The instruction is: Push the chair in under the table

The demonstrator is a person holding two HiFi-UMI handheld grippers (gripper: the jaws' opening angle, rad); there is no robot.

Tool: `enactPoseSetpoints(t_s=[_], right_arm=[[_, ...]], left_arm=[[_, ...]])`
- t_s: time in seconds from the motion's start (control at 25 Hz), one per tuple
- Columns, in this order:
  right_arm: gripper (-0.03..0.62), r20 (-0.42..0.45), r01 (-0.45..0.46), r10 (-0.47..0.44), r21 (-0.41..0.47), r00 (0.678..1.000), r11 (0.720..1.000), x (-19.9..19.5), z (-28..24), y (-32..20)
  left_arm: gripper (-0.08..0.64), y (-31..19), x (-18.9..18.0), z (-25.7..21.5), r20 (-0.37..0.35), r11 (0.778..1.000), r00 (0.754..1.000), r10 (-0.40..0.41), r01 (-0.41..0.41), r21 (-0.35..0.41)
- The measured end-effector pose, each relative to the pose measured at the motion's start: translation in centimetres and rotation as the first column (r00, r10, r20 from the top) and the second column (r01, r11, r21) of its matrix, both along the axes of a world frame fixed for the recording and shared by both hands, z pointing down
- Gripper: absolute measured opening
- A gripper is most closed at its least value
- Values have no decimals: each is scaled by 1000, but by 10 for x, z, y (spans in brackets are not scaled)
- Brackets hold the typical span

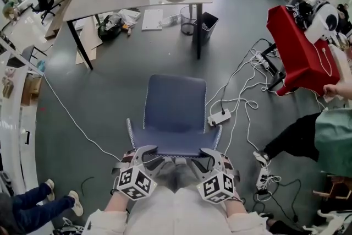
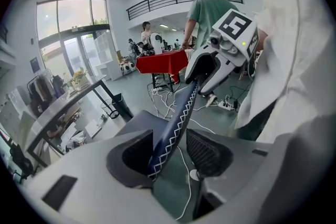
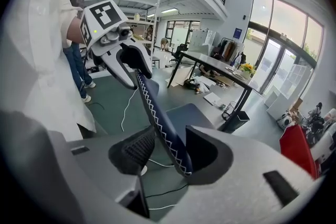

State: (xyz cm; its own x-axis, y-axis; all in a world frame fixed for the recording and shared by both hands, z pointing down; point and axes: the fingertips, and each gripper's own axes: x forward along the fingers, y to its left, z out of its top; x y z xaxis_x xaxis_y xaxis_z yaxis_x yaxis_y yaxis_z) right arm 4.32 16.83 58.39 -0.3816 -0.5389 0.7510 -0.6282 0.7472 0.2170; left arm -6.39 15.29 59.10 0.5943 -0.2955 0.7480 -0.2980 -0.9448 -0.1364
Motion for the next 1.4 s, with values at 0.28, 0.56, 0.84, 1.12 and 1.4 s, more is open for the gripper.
enactPoseSetpoints(t_s=[0.28, 0.56, 0.84, 1.12, 1.4], right_arm=[[144, -35, 12, -12, 8, 999, 1000, 2, 3, -4], [143, -36, 22, -23, -19, 999, 1000, 4, 5, -8], [143, -25, 47, -48, -35, 999, 998, 4, 5, -9], [132, -31, 59, -60, -37, 998, 998, 8, 4, -13], [132, -52, 76, -77, -18, 996, 997, 21, 5, -30]], left_arm=[[186, -3, 1, 4, 22, 1000, 1000, -11, 10, 16], [169, -7, 3, 3, 30, 1000, 999, -18, 18, -6], [167, -9, 5, 2, 43, 999, 998, -41, 42, -23], [167, -12, 9, 1, 43, 997, 997, -62, 64, -38], [166, -25, 22, 1, 42, 996, 997, -71, 73, -47]])
